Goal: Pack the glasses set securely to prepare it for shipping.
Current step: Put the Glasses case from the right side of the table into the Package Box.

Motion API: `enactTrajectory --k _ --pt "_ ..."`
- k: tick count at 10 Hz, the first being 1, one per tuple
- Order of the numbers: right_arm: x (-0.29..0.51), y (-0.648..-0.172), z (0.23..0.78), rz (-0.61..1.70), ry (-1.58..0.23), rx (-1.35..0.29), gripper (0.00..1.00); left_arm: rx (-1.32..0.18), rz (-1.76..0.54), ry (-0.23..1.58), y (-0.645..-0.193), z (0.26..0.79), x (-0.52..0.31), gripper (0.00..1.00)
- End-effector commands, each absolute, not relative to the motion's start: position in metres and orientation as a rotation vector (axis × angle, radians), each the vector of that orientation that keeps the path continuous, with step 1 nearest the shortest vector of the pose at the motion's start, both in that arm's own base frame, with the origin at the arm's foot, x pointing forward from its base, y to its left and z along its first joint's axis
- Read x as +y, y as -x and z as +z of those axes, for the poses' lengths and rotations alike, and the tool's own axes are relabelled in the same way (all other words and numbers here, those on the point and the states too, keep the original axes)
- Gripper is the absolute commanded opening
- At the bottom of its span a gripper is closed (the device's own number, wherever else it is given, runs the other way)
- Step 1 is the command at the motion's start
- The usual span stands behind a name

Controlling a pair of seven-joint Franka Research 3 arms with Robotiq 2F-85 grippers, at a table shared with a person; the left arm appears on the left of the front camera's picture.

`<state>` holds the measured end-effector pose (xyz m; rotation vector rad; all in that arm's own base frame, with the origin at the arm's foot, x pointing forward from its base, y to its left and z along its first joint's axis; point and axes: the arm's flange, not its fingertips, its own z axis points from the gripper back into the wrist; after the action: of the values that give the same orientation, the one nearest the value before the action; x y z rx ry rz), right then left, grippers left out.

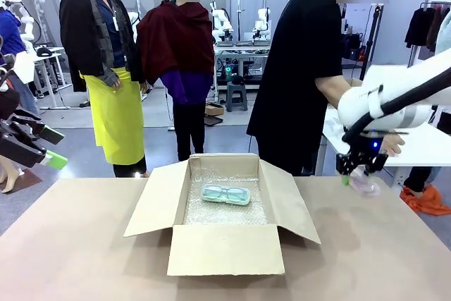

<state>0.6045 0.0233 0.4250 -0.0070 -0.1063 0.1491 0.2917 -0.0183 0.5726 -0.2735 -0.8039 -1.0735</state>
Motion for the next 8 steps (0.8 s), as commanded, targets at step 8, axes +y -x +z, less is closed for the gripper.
enactTrajectory --k 8 --pt "0.208 -0.585 0.511 1.259 -0.075 -0.11 0.58 -0.811 -1.084 0.29 -0.291 0.574 -0.017 1.0"
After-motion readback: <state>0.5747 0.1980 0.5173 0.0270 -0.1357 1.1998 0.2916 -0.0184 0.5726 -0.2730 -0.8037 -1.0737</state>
